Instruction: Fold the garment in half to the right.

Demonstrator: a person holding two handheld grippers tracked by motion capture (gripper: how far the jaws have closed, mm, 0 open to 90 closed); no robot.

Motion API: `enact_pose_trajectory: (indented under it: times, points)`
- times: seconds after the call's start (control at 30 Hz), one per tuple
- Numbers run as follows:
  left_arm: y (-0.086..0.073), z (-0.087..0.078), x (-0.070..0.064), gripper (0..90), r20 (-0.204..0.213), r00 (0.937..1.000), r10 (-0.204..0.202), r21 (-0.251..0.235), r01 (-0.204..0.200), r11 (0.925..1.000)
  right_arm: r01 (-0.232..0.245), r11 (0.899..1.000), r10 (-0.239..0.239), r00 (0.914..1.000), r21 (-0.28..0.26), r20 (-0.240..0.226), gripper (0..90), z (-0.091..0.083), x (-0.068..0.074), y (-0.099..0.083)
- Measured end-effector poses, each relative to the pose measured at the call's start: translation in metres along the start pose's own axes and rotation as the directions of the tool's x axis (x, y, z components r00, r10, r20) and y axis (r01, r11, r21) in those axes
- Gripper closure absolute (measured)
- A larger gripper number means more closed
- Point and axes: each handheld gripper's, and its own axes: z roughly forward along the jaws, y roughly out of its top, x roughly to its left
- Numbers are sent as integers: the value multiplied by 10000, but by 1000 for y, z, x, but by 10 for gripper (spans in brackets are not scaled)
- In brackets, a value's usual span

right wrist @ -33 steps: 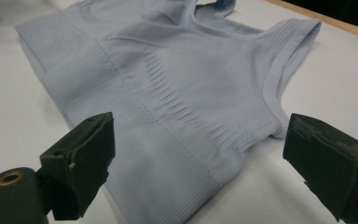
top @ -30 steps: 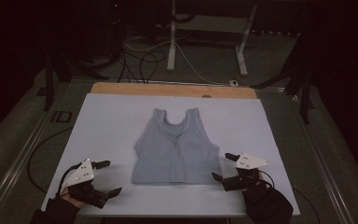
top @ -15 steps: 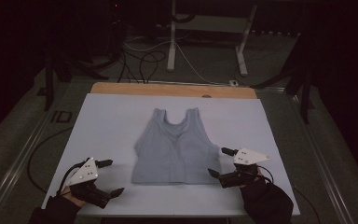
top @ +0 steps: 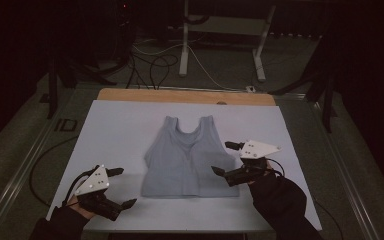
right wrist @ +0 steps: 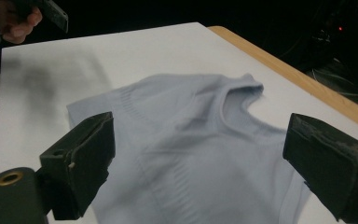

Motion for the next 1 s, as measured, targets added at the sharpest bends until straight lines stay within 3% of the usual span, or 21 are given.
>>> enact_pose_trajectory:
  times: [0.37,0.5,0.73,0.8,1.0]
  points:
    - [15,0,0,3,-391,9992,-39,247,49,9997,250,9995,-261,9981,-208,-555,91,26,-8,30]
    - [16,2,0,2,-522,9986,-127,368,146,9992,38,9993,-70,9960,-361,-896,91,37,-15,41]
    - [20,6,-2,2,-770,9969,-175,611,223,9979,105,9994,-138,9949,-331,-997,91,54,-24,54]
    - [21,7,-1,3,-823,9963,-260,676,316,9972,-167,9989,113,9923,-428,-1232,91,63,-29,59]
    - [23,11,-2,2,-958,9945,-428,732,500,9961,-151,9992,105,9928,-378,-1189,91,78,-35,64]
